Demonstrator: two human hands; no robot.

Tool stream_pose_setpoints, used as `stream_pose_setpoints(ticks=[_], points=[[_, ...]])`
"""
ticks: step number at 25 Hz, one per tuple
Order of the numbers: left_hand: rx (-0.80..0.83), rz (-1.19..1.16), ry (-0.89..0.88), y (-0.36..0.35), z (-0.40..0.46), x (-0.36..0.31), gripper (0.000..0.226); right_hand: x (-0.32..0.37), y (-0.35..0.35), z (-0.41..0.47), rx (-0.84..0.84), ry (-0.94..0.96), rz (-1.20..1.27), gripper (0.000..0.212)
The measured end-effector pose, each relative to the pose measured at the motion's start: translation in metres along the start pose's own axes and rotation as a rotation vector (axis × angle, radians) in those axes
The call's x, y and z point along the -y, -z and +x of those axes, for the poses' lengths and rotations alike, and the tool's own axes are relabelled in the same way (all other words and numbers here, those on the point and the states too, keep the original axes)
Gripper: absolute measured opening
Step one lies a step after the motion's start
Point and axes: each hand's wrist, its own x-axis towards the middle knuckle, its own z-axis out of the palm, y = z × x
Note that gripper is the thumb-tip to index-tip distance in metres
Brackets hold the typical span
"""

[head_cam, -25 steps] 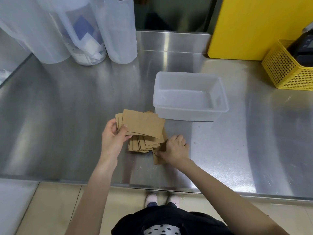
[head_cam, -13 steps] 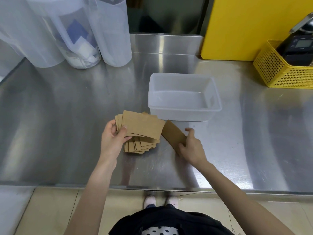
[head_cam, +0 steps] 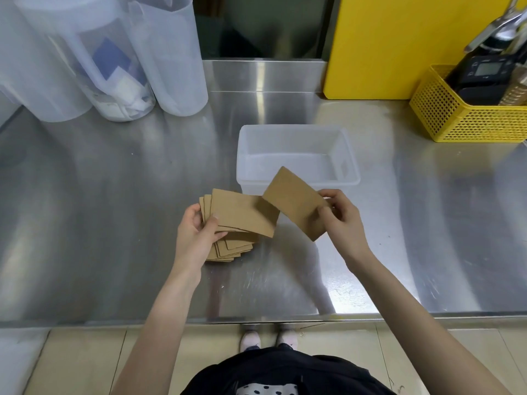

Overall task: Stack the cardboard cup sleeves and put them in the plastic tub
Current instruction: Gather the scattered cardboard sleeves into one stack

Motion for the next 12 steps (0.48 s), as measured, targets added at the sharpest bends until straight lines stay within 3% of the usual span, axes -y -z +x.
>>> stream_pose_setpoints(ticks=[5,8,12], points=[[0.117,-0.053,0.074,-0.008,-0.006,0.003,0.021,0.008,-0.014,-0.001,0.176,0.029,-0.123,0.024],[0.155,-0.069,0.109,-0.014,-0.007,0.006,0.036,0.005,-0.017,-0.001,0.186,0.055,-0.278,0.027],[0.196,-0.102,0.093,-0.021,-0.01,0.006,0.025,0.001,-0.016,-0.002,0.18,0.086,-0.372,0.033]])
